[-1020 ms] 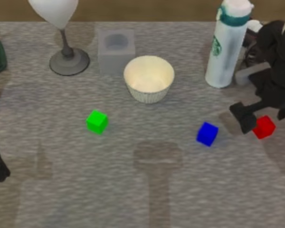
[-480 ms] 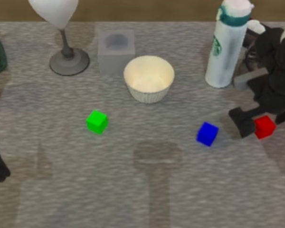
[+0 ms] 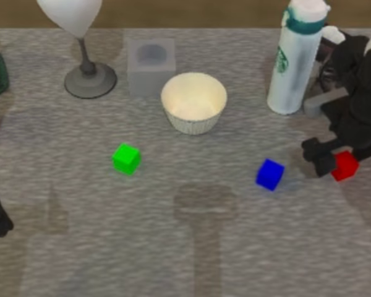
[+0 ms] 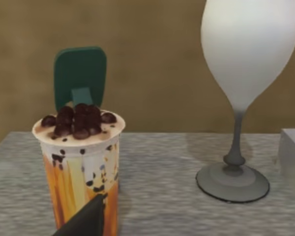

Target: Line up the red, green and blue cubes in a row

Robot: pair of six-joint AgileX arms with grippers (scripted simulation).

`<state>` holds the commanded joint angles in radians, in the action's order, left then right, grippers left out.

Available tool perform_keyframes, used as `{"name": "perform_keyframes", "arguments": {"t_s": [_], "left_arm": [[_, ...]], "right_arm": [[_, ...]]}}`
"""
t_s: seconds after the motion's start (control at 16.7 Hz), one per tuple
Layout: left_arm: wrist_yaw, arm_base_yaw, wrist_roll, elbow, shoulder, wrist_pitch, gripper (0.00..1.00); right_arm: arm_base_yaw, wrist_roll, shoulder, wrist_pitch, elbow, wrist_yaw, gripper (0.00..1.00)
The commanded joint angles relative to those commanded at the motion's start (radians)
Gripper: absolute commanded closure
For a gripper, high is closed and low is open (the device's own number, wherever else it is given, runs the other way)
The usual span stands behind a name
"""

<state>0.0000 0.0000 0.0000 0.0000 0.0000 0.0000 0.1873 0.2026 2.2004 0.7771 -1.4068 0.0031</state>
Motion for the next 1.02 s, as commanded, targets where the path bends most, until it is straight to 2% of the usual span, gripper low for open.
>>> {"name": "perform_keyframes", "arguments": {"t_s": [0.18,0.24,0.66,1.02], "left_arm": [[0.000,0.000,0.000,0.000,0.000,0.000,0.00],[0.000,0.000,0.000,0.000,0.000,0.000,0.00],[0.000,0.000,0.000,0.000,0.000,0.000,0.00],[0.000,0.000,0.000,0.000,0.000,0.000,0.00]], "right_arm": [[0.000,0.000,0.000,0.000,0.000,0.000,0.98],[0.000,0.000,0.000,0.000,0.000,0.000,1.00],[0.000,0.000,0.000,0.000,0.000,0.000,1.00],[0.004,-0.003,-0.085,0.133,-0.086,-0.010,1.00]]}}
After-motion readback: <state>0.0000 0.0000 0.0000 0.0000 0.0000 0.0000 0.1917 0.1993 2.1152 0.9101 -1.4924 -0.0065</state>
